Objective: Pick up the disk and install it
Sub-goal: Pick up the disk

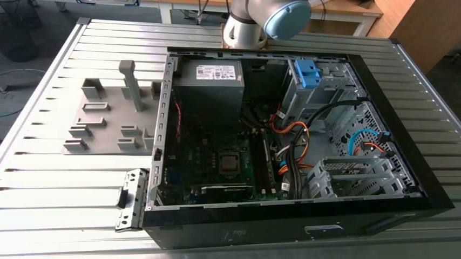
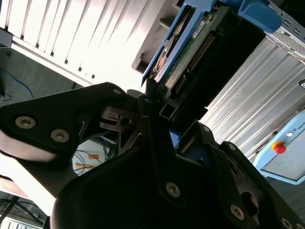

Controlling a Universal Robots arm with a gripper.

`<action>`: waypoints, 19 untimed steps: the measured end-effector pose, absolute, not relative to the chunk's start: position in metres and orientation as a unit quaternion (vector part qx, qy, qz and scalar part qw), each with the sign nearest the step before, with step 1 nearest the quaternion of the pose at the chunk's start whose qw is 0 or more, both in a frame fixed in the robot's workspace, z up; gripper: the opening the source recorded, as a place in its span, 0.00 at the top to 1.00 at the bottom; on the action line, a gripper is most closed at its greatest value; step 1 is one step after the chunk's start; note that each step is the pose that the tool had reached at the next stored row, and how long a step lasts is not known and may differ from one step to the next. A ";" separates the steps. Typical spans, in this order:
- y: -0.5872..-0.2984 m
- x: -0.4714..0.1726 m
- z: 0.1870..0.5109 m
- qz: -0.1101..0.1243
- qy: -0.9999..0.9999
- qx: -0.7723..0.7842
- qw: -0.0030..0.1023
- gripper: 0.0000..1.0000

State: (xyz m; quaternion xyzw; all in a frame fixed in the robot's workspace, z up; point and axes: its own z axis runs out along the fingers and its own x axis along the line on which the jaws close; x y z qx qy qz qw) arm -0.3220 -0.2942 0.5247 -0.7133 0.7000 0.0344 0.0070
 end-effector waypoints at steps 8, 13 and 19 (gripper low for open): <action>-0.294 -0.316 0.525 0.034 0.700 -0.713 0.007 0.64; -0.294 -0.312 0.524 0.034 0.700 -0.713 0.007 0.64; -0.294 -0.305 0.524 0.034 0.700 -0.713 0.007 0.64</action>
